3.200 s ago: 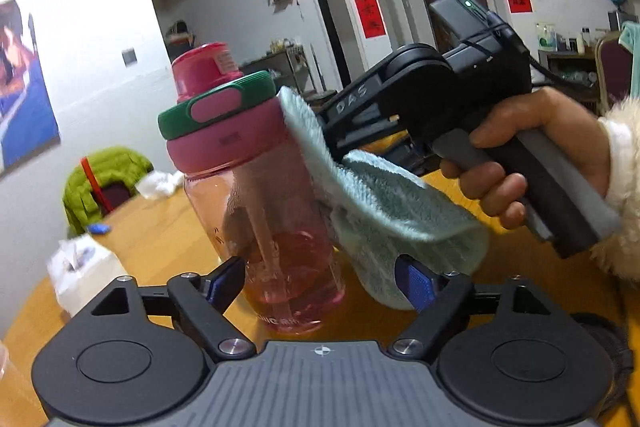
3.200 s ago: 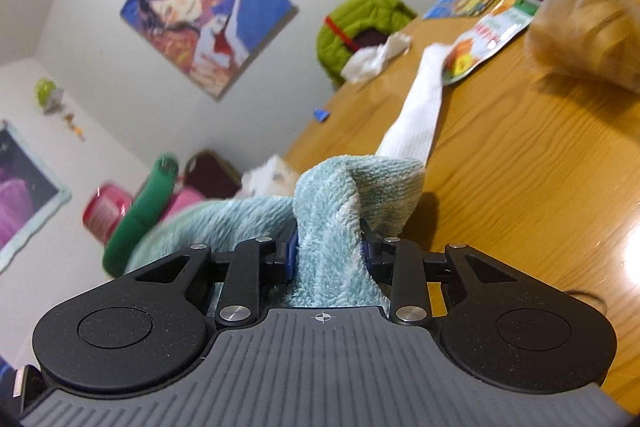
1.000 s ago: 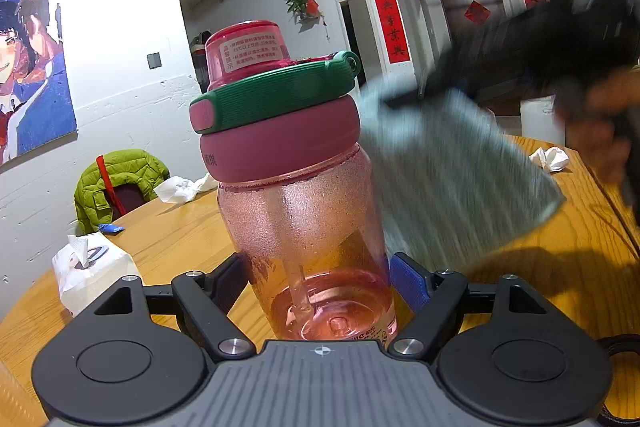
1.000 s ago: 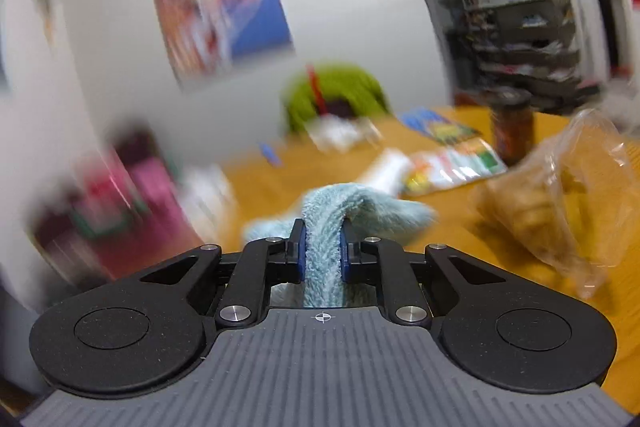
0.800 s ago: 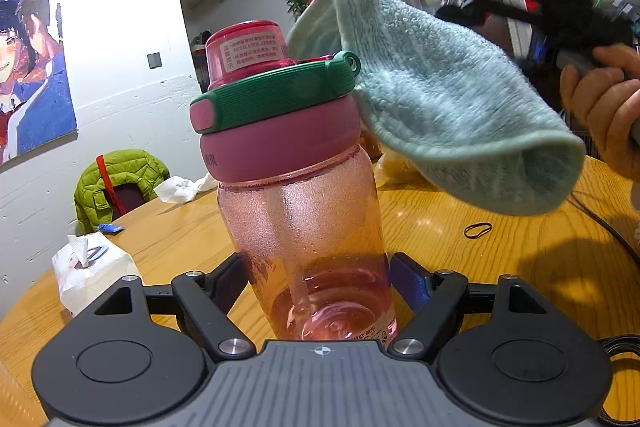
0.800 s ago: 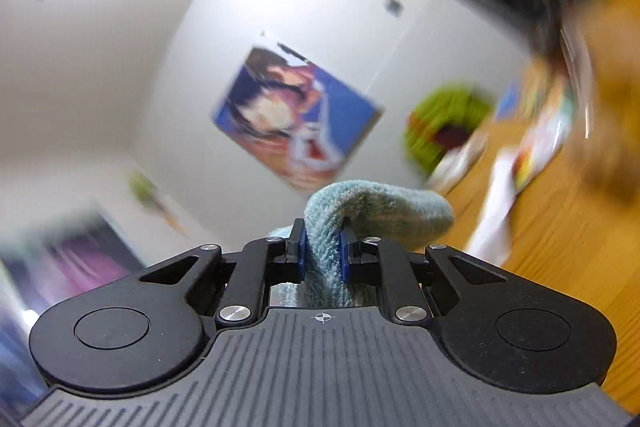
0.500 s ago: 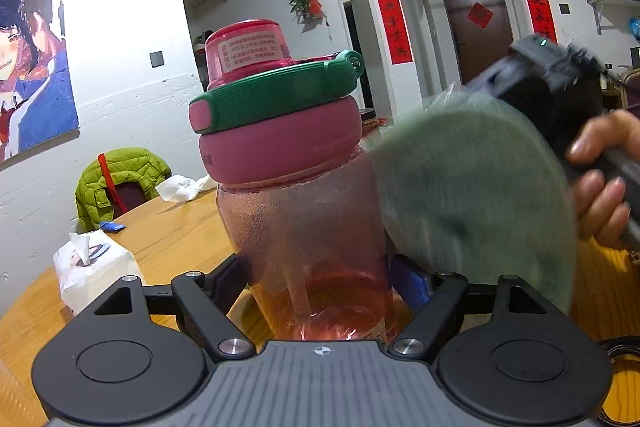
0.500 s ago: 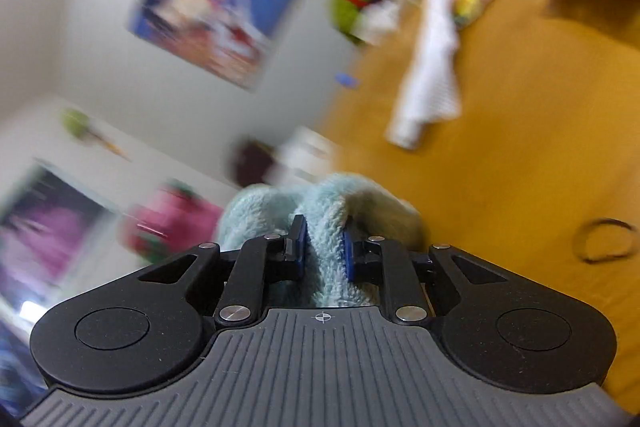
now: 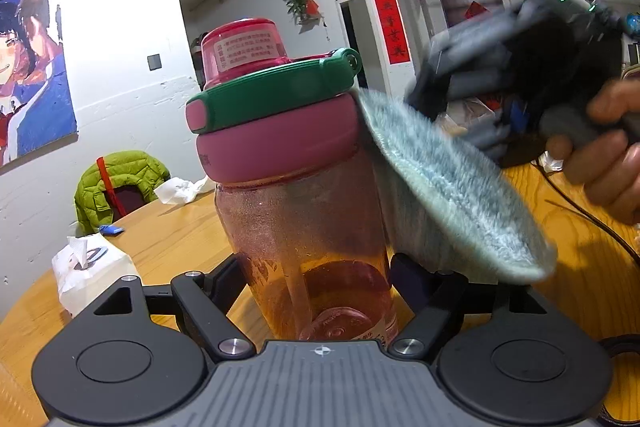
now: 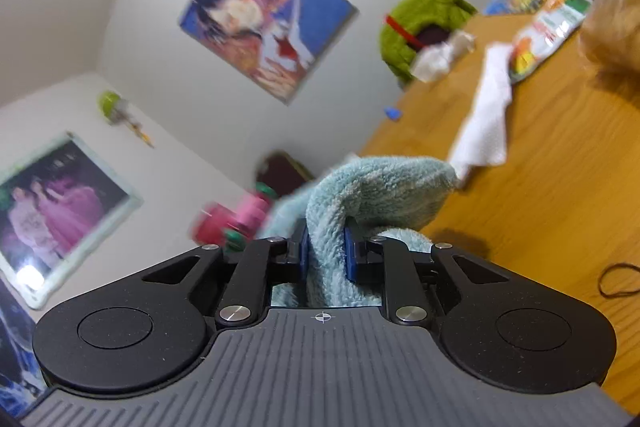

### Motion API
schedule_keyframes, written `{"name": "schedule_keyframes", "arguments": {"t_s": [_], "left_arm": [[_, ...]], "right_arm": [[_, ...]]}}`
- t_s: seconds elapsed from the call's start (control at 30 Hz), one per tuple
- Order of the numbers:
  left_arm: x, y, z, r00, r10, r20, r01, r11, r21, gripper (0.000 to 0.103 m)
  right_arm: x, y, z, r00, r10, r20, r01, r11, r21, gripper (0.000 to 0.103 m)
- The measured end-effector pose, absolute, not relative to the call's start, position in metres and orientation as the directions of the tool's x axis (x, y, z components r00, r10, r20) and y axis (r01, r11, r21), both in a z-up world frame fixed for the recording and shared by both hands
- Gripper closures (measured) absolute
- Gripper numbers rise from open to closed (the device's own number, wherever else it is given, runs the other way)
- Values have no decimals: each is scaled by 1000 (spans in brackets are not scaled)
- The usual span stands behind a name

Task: Clean container
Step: 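Hold the bottle with the left gripper while the right gripper rubs the towel along its base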

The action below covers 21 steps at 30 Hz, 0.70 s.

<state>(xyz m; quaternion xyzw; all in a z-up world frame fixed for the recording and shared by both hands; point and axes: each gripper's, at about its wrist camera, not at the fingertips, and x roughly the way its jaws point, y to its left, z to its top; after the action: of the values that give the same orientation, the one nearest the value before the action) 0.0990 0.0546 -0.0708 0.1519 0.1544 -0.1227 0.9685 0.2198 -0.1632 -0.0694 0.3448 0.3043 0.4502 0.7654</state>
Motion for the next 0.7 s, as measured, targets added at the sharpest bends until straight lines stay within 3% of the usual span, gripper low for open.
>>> {"name": "schedule_keyframes", "arguments": {"t_s": [0.1,0.2,0.3,0.43,0.53,0.7], "left_arm": [[97,54,-70,922,-192,-336,285,924,256,27],[97,54,-70,922,-198,-332,288,925,249,27],[97,50,-70,921,-217,-324,305,919,251,27],[95,48,-69,917,-229,-325,318,914,253,26],[87,47,-64,919,-178,-353,279,924,261,17],[69,39,-54,903,-123,-412,255,924,284,16]], "right_arm": [[230,-142,-88,383,830,-407,-407,546,732,82],[229,-127,-91,397,769,-501,-430,638,639,82],[221,-126,-80,440,744,-502,-447,667,597,82],[225,-144,-73,482,775,-409,-419,614,669,82],[229,-154,-76,510,775,-373,-389,594,704,82],[232,-166,-80,526,810,-261,-380,498,779,82]]}}
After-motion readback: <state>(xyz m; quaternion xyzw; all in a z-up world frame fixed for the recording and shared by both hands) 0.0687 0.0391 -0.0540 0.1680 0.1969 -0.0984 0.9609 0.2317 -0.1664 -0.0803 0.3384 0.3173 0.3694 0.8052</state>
